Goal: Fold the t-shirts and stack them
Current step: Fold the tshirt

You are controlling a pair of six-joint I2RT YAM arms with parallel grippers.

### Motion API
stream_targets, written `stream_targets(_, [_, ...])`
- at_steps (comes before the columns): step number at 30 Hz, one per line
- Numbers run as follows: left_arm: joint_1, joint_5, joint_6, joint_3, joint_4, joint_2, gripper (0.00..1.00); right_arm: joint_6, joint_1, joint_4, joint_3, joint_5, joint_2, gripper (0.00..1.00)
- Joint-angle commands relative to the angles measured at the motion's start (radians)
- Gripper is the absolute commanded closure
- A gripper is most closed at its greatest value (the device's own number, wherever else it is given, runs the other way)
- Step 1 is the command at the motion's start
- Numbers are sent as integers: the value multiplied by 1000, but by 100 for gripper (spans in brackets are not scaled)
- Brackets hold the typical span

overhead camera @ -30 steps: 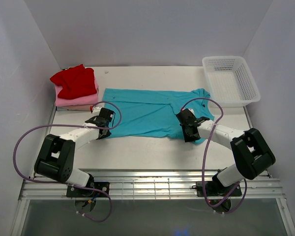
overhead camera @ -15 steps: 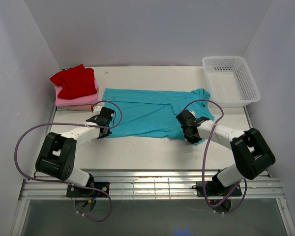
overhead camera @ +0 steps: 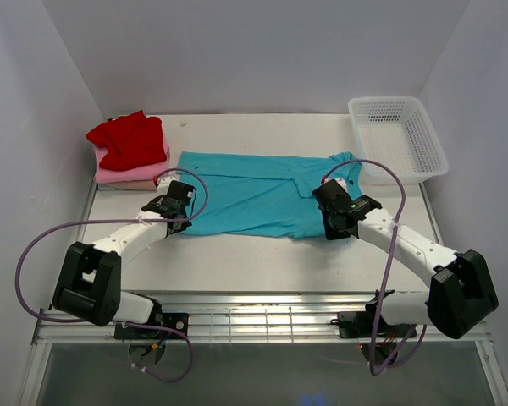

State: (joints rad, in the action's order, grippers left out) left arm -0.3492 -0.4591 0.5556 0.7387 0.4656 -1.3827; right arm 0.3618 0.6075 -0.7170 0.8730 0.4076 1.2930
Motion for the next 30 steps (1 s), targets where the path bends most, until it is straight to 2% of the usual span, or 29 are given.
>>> stream_targets(1, [-4, 2, -19, 53, 5, 39, 100, 5, 5, -53, 58, 45, -27, 92])
stream_targets(9, [3, -30, -54, 157, 5, -13, 100, -24, -17, -24, 187, 122, 77, 92])
stream_targets(16, [67, -7, -91, 223, 2, -35, 100, -75, -89, -22, 317, 158, 107, 92])
stream_targets(25, [116, 89, -144, 312, -44, -183, 100, -178, -207, 37, 405, 88, 253, 92])
stream_targets(28, [121, 129, -154, 337, -42, -233, 100, -204, -209, 44, 383, 10, 261, 92])
stream_targets(30, [121, 154, -154, 335, -44, -246, 100, -218, -200, 70, 318, -102, 243, 92])
